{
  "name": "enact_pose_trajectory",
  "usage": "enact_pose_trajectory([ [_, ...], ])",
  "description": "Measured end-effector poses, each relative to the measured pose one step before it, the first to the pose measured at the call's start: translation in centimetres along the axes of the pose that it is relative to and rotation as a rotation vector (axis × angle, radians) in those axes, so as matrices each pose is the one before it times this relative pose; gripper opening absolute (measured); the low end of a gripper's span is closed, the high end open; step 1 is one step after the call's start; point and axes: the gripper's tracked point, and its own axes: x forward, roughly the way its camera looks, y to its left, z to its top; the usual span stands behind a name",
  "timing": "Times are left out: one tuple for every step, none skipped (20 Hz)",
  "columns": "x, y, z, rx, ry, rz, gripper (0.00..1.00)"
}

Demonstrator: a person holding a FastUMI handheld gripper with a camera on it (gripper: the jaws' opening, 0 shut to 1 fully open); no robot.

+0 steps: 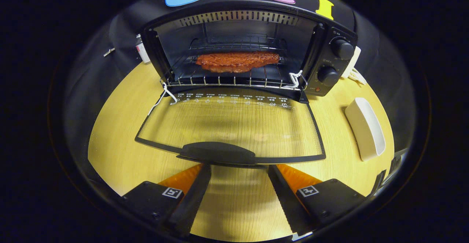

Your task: Open the toaster oven, put the food inside, and close the toaster oven door.

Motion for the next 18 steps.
enact_pose_trajectory([
  [-0.398,-0.022,0.319,-0.01386,-0.01122,0.00074,0.98],
  [-0.437,-0.016,0.298,-0.01226,-0.01152,0.00129,0.98],
  [-0.596,-0.004,0.363,-0.00669,-0.01048,0.00182,0.98],
  [-0.657,0.002,0.35,-0.00224,-0.01402,0.00414,0.98],
  [-0.599,0.01,0.449,0.00395,-0.01431,0.00477,0.98],
  [-0.661,0.055,0.394,0.00733,-0.01884,0.00635,0.98],
  [-0.481,-0.034,0.479,0.00913,-0.01833,0.00498,0.98],
  [-0.5,0.021,0.511,0.01138,-0.02108,0.00512,0.98],
  [-0.412,0.02,0.569,0.01229,-0.01991,0.00491,0.98],
  [-0.398,0.049,0.487,0.01459,-0.0157,0.00565,0.98],
  [-0.178,0.025,0.348,0.01705,-0.01337,0.00505,0.98],
  [-0.05,-0.035,0.262,0.01445,-0.01019,0.00497,0.98],
  [-0.06,0.055,0.381,0.01095,-0.00914,0.00426,0.99],
  [-0.176,0.034,0.435,0.0077,-0.00835,0.00275,1.0],
  [-0.109,0.045,0.382,0.00486,-0.00867,0.00141,0.99],
  [-0.112,0.039,0.425,0.00296,-0.00973,0.0001,0.99],
  [-0.103,0.011,0.57,0.00213,-0.01177,-0.00158,0.99],
  [-0.147,0.025,0.7,0.00108,-0.01397,-0.00044,0.99],
])
